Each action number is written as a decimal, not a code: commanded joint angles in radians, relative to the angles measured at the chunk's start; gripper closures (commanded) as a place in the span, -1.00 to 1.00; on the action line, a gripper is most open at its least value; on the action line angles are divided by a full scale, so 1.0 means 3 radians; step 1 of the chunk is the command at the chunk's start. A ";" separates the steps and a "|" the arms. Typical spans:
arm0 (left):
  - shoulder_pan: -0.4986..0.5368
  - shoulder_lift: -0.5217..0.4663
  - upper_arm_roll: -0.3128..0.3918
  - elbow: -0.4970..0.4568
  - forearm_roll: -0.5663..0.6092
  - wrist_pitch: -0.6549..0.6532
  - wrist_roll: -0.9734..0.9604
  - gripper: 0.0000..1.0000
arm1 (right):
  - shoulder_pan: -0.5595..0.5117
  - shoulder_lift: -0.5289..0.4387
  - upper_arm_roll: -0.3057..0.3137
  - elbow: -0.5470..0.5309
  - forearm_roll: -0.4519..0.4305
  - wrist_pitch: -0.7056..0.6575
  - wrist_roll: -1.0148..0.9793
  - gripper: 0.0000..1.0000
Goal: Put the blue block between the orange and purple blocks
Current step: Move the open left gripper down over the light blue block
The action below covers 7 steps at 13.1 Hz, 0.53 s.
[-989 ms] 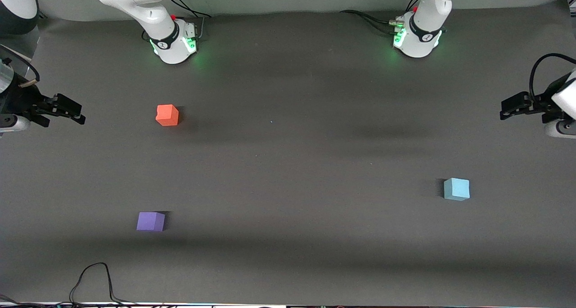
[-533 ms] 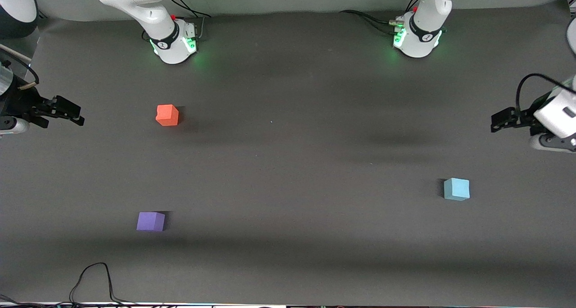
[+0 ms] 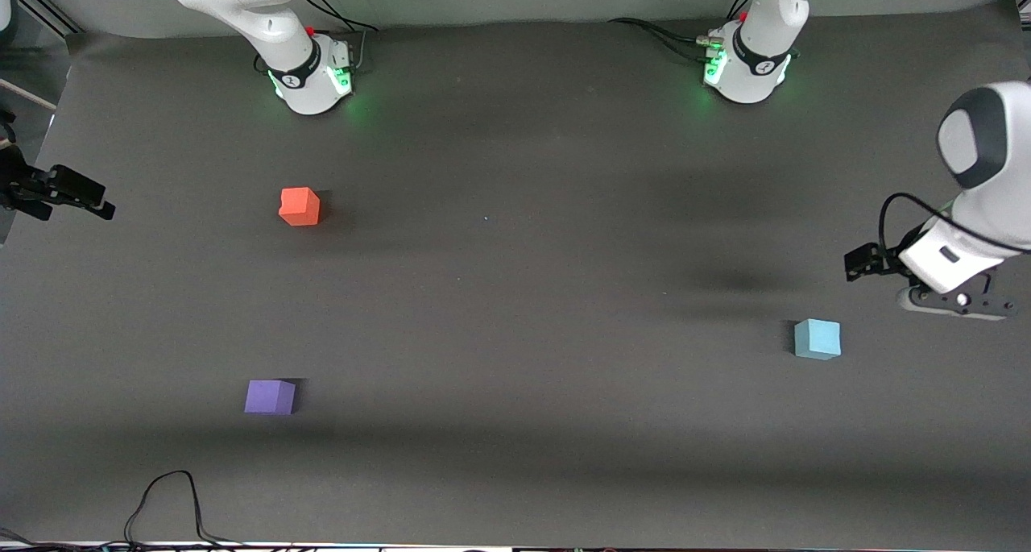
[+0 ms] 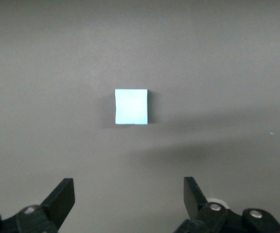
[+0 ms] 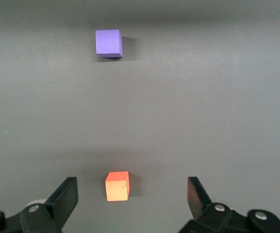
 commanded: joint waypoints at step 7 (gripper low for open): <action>-0.0010 0.0875 0.0001 -0.0056 0.0033 0.1080 0.0095 -1.00 | 0.0035 0.0020 0.0013 0.0058 0.0035 -0.0066 -0.0058 -1.00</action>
